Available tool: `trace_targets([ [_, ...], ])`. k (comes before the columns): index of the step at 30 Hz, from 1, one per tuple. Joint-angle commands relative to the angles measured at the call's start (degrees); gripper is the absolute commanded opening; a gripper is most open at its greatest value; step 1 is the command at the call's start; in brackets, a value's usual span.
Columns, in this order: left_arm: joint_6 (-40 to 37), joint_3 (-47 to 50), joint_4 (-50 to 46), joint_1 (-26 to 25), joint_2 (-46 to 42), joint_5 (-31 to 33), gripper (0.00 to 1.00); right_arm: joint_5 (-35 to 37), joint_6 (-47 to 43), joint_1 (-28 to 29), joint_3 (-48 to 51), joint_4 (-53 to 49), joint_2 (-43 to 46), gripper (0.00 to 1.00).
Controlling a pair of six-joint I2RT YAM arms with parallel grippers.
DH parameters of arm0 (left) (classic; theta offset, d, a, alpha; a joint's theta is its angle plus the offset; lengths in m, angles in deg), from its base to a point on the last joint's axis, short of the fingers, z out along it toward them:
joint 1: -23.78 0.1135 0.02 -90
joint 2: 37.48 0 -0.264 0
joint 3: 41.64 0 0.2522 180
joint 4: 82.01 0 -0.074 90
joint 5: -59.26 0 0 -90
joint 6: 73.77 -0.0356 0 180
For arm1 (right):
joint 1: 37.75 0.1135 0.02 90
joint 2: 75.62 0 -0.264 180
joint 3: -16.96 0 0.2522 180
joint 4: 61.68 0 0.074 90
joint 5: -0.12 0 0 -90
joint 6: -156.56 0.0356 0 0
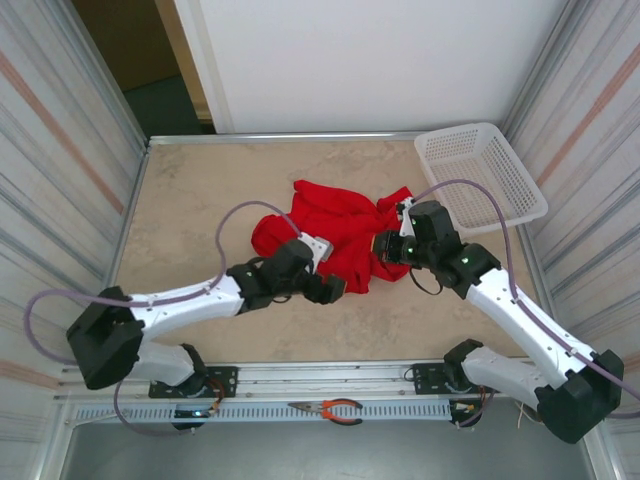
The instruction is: Fold the inside-out t-shirt
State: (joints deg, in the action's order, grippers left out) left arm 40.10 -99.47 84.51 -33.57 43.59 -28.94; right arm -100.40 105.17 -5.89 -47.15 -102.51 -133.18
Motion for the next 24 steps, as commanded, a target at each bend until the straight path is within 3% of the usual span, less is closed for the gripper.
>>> trace_targets([
  [1,-1.3,-1.0,6.3,-1.1,2.9,4.3,0.86,0.0,1.1,0.2,-1.6,0.8,0.6,0.0],
  [7,-2.2,-6.1,7.3,-1.2,10.4,6.2,0.87,0.1,1.6,0.5,-1.6,1.0,0.6,0.0],
  [9,-2.9,-8.1,6.6,-0.5,12.6,7.3,0.83,0.1,1.7,0.6,-1.6,0.8,2.3,0.0],
  [11,-3.4,-9.2,6.8,1.1,13.7,6.2,0.67,0.5,1.5,0.4,-1.6,0.4,2.6,0.0],
  [15,-5.5,-9.3,5.8,4.7,10.5,1.5,0.05,2.3,1.2,-1.0,-1.2,-0.7,3.3,0.0],
  [16,-6.4,-9.3,4.7,5.5,8.9,0.0,0.0,2.3,1.2,-1.8,-0.7,-0.6,3.2,0.0],
  [19,-8.0,-8.9,1.8,7.9,3.2,-6.6,0.0,3.0,1.3,-5.6,0.2,-0.2,1.9,0.0],
  [24,-7.9,-9.2,-2.2,12.0,-6.6,-25.2,0.0,4.7,1.1,-12.0,0.7,2.5,-4.7,0.0],
])
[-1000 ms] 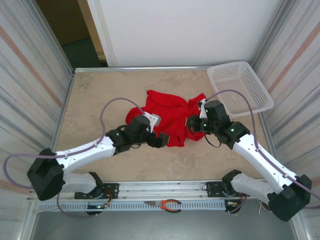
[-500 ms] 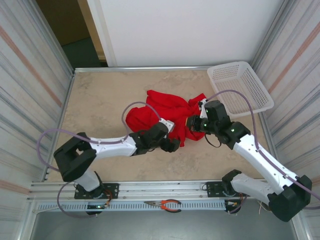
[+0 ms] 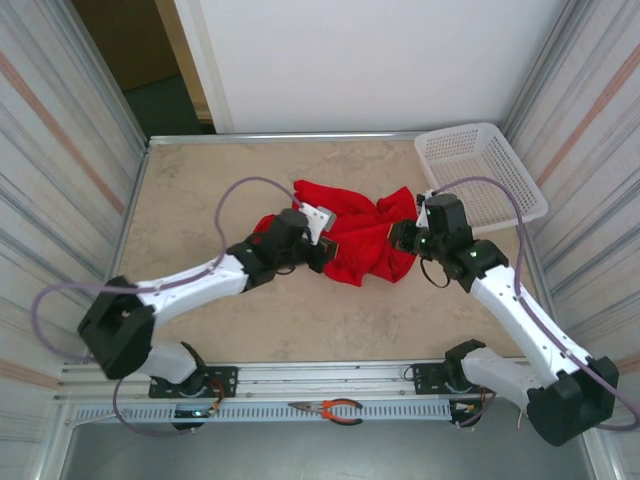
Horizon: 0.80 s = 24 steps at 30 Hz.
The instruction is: Fold the inside-out t-shirt
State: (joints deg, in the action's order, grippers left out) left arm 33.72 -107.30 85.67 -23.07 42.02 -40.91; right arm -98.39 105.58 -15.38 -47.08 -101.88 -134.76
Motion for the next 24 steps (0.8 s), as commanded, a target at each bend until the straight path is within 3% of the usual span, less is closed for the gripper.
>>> trace_targets([
  [1,-1.1,-1.5,-3.6,2.0,-6.5,-16.0,0.0,2.9,0.1,-3.1,0.2,2.0,-4.7,0.02],
  [3,0.3,-2.1,-4.0,3.1,-8.6,-22.9,0.0,3.1,-1.9,-3.8,-2.0,0.6,-8.1,0.35],
  [4,1.2,-2.4,-4.0,3.5,-9.0,-25.0,0.0,2.9,-2.5,-3.6,-3.1,-0.1,-8.9,0.45],
  [6,3.2,-2.6,-3.7,4.0,-9.6,-27.9,0.0,2.7,-2.9,-2.1,-3.9,-1.0,-7.8,0.54],
  [15,13.1,-1.7,1.5,7.8,-8.2,-28.7,0.0,11.1,-0.6,17.3,1.0,-3.9,9.6,0.68],
  [20,17.4,-2.1,3.9,9.1,-7.3,-29.4,0.0,14.3,0.5,25.5,5.1,2.2,9.6,0.69],
  [24,18.9,-3.1,3.0,9.2,-6.9,-29.2,0.0,14.8,0.1,28.4,4.1,6.0,4.5,0.69],
])
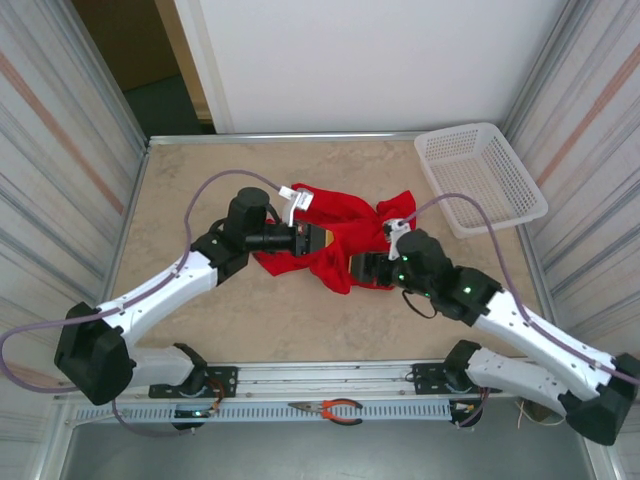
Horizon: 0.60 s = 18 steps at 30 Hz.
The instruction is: Fold the inside-out t-shirt
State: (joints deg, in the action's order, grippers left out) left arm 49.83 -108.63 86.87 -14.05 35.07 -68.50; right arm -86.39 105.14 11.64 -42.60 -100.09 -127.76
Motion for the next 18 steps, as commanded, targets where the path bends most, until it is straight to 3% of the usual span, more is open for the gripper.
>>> trace_targets([
  [1,3.2,-1.8,1.6,0.2,0.1,-1.7,0.0,3.0,0.3,1.9,-0.8,4.8,-3.9,0.68],
  [5,4.5,-1.9,2.5,0.1,0.0,-2.8,0.0,5.7,-0.5,2.2,-2.7,6.3,-9.7,0.66],
  [7,5.5,-1.6,3.1,0.2,0.0,-3.2,0.0,6.5,-0.7,1.4,-3.3,6.7,-11.8,0.57],
  [11,7.6,-0.9,3.7,0.8,-0.3,-1.5,0.0,3.1,-2.3,-1.1,-4.5,7.5,-12.6,0.04],
  [14,9.3,-0.2,3.1,3.5,0.5,1.1,0.0,-4.3,-6.0,-3.6,-4.1,8.7,-9.7,0.0],
  [18,11.8,0.6,5.1,9.4,3.8,3.8,0.0,-24.8,-9.0,-9.0,-1.6,13.7,-5.2,0.0],
])
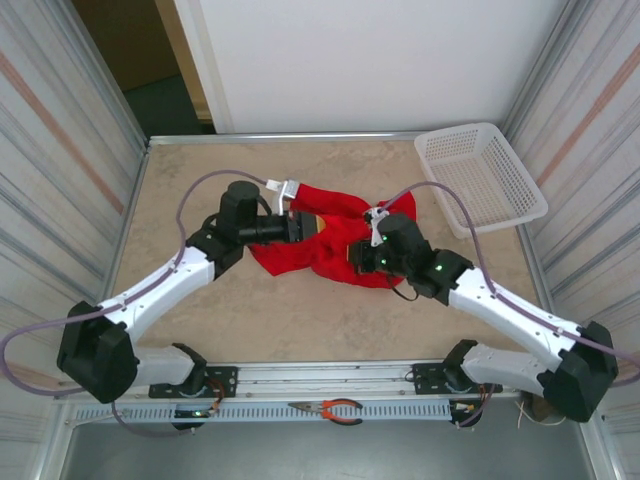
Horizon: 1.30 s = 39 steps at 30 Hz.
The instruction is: Fold the inside-out t-shirt
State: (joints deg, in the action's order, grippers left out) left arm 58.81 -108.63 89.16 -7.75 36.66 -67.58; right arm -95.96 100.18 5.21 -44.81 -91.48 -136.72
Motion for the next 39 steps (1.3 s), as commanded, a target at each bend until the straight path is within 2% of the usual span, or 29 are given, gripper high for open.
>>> trace_targets([
  [1,2.8,0.1,3.4,4.5,3.7,3.2,0.0,-19.3,-4.0,-3.8,1.1,6.1,4.1,0.0],
  [5,0.0,-4.9,1.7,7.0,11.1,1.3,0.0,-30.1,-2.5,-6.4,2.5,11.7,7.0,0.0],
  [7,-1.8,-7.3,-0.1,7.0,14.3,0.7,0.18,-31.5,-1.0,-7.2,3.2,14.2,7.1,0.0],
  [9,-2.6,-7.7,0.1,7.1,15.1,0.1,0.3,-31.7,0.2,-8.4,4.1,16.1,7.1,0.0],
  [13,-3.0,-3.4,0.9,7.0,9.7,1.8,0.49,-32.1,2.0,-11.6,6.1,18.1,7.4,0.0],
  [15,-3.1,0.2,1.0,6.6,5.4,3.7,0.55,-32.5,2.8,-12.8,6.9,18.8,7.7,0.0],
  [20,-6.1,8.0,-0.3,0.4,-5.1,12.3,0.67,-32.8,3.1,-14.0,7.7,19.2,7.5,0.0],
  [24,-9.3,9.7,-1.0,-5.1,-5.6,19.2,0.7,-32.9,3.4,-14.1,7.8,19.6,7.1,0.0],
  [31,-13.8,4.1,-2.9,-9.1,3.6,21.9,0.73,-33.0,4.1,-14.1,8.1,20.3,7.1,0.0],
  [34,-15.1,2.4,-1.0,-10.2,7.1,20.9,0.74,-32.4,4.3,-14.1,8.2,20.2,7.2,0.0],
  [37,-16.4,0.7,0.7,-11.5,10.1,17.2,0.76,-31.5,4.4,-14.1,8.5,20.1,7.1,0.0],
  [38,-16.3,0.8,2.5,-11.7,10.9,14.8,0.76,-31.1,4.3,-14.1,8.5,19.9,7.1,0.0],
  [39,-16.0,1.5,5.0,-11.7,11.3,12.1,0.69,-30.4,4.3,-14.2,8.7,19.7,7.2,0.0],
])
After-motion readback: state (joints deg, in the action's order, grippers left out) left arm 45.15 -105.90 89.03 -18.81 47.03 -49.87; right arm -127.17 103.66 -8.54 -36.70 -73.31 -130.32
